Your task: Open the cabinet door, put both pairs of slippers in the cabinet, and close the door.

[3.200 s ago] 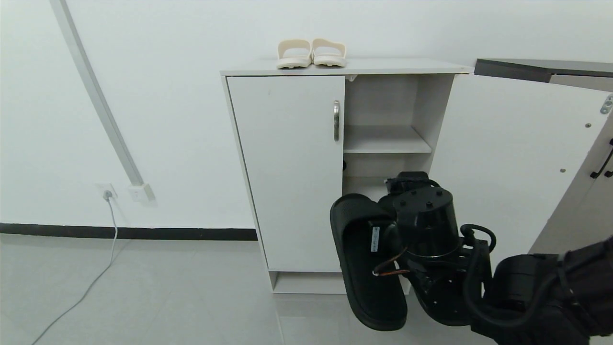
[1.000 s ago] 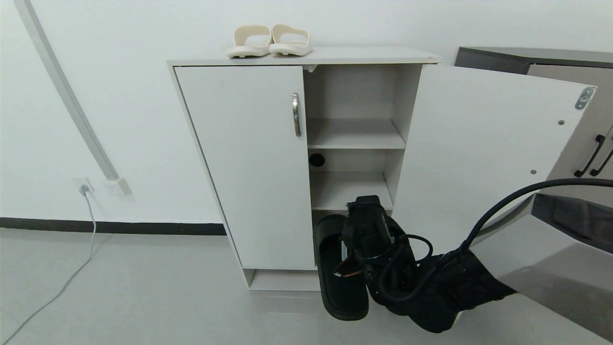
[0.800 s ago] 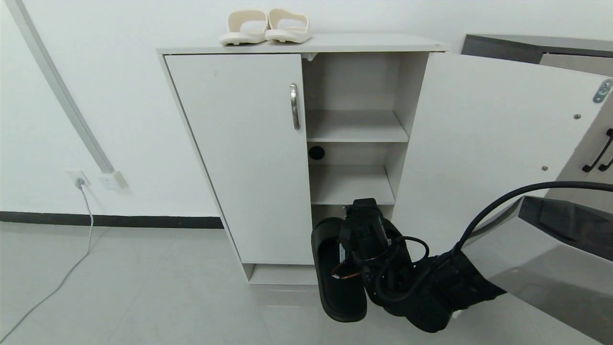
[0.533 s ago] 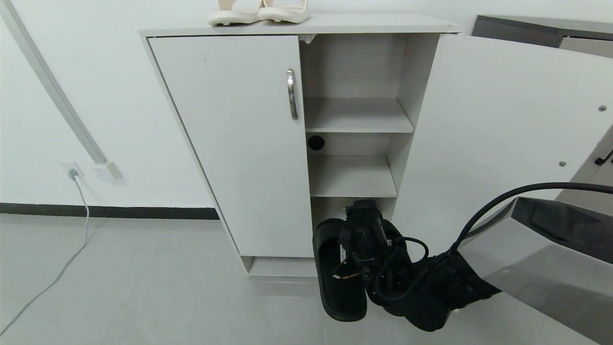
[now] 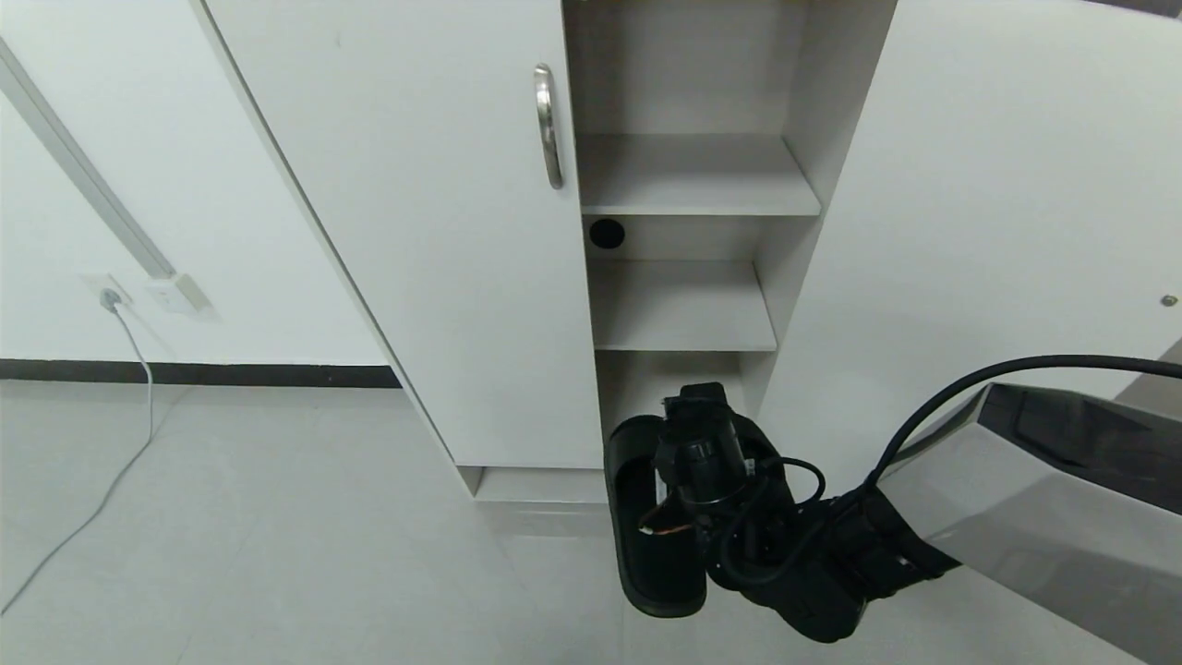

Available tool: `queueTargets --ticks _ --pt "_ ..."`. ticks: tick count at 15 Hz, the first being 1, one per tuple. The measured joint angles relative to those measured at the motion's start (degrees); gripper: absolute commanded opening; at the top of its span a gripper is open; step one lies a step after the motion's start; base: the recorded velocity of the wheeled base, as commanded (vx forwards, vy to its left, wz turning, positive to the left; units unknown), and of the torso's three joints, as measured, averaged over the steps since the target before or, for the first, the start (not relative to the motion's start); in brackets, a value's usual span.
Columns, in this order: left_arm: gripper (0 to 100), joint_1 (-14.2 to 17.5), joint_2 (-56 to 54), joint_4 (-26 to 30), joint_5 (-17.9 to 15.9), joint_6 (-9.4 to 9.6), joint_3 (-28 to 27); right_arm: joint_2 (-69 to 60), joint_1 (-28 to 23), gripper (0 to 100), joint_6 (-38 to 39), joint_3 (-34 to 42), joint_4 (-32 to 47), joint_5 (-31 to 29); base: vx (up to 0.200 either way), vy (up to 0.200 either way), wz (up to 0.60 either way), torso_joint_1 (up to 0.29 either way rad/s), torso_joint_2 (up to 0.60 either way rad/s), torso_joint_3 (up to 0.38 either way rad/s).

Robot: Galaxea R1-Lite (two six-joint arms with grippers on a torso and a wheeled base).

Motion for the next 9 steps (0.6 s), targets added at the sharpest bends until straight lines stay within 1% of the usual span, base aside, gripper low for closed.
queueTargets --ticks 1,3,4,5,9 --pt "0 0.0 0.0 0.0 0.0 -0.01 0.0 0.0 0.0 0 -1.7 0.2 -3.7 -0.5 0.000 0.000 0.00 -0.002 0.00 -0.207" --pt "0 0.0 0.0 0.0 0.0 0.02 0.0 -0.1 0.0 0 -7.4 1.4 -14.7 -2.0 0.000 0.000 0.00 0.005 0.00 -0.176" --pt "0 0.0 0.0 0.0 0.0 0.05 0.0 0.0 -0.3 0 -10.8 2.2 -20.8 -2.3 0.000 0.000 0.00 0.002 0.00 -0.090" --pt "0 0.0 0.0 0.0 0.0 0.05 0.0 0.1 -0.6 0 -13.3 2.8 -24.1 -2.5 0.000 0.000 0.00 0.000 0.00 0.000" --pt "0 0.0 0.0 0.0 0.0 0.00 0.0 0.1 -1.7 0 -14.2 3.4 -25.1 -2.5 0.000 0.000 0.00 0.000 0.00 0.000"
